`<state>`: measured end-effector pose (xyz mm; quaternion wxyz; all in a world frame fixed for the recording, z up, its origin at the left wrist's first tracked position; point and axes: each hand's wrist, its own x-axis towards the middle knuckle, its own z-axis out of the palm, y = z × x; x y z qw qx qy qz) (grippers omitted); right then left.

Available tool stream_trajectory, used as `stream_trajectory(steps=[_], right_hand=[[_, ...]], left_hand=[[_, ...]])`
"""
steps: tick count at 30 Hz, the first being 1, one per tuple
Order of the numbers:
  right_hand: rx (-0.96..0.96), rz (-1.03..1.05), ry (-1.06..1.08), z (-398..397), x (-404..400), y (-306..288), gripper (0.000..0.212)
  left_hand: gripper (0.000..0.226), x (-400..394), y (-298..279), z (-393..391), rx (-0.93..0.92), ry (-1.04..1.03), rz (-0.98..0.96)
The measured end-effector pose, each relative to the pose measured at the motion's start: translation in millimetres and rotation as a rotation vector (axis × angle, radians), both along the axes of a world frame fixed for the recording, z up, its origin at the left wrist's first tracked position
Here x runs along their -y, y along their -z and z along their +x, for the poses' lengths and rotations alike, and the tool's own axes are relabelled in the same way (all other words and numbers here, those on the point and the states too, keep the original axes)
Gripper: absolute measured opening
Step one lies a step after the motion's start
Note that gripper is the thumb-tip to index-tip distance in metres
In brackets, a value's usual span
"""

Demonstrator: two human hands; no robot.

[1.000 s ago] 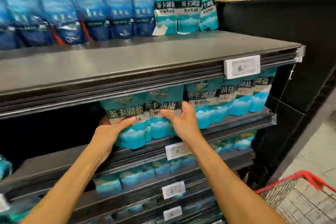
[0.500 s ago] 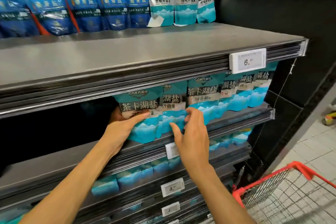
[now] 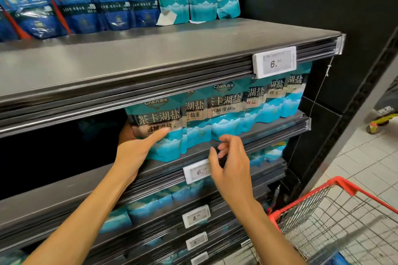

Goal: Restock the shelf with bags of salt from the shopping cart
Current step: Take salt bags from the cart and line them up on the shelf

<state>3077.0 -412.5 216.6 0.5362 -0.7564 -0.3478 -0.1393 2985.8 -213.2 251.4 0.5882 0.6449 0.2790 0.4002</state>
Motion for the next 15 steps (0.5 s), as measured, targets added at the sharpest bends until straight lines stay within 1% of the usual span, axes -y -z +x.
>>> stream_trajectory(steps=[2, 3, 4, 7, 8, 9, 10, 12, 13, 15], right_hand=[[0.004, 0.011, 0.001, 2.3, 6.9, 3.8, 0.022], [0.01, 0.017, 0.003, 3.3, 10.8, 5.1, 0.021], [0.019, 0.024, -0.002, 4.3, 14.8, 6.5, 0.019], [0.039, 0.051, -0.026, 7.7, 36.0, 11.5, 0.014], [0.045, 0.063, -0.026, 9.0, 46.0, 13.9, 0.012], [0.043, 0.074, -0.019, 10.4, 56.4, 16.3, 0.011], [0.033, 0.083, 0.006, 12.6, 70.7, 19.9, 0.009], [-0.005, 0.094, 0.069, 16.7, 103.0, 28.6, 0.008], [-0.029, 0.089, 0.104, 18.2, 122.5, 33.9, 0.009], [-0.044, 0.042, 0.213, 22.3, 163.8, 46.0, 0.009]], left_hand=[[0.075, 1.7, 0.5, -4.1, -0.116, -0.071, 0.129], [0.076, 2.7, 1.1, -6.6, -0.116, -0.099, 0.205], [0.07, 4.6, 2.0, -10.7, -0.057, -0.134, 0.278], [0.035, 11.4, 9.8, -34.7, 0.216, -0.338, 0.5], [0.027, 13.5, 17.2, -44.6, 0.272, -0.39, 0.553], [0.022, 19.0, 24.8, -53.7, 0.323, -0.393, 0.593], [0.017, 31.7, 33.4, -56.3, 0.37, -0.327, 0.609], [0.019, 73.3, 48.4, -50.2, 0.409, -0.112, 0.643], [0.018, 100.0, 55.3, -41.3, 0.398, 0.011, 0.674], [0.007, 155.1, 69.0, -19.2, 0.328, 0.272, 0.685]])
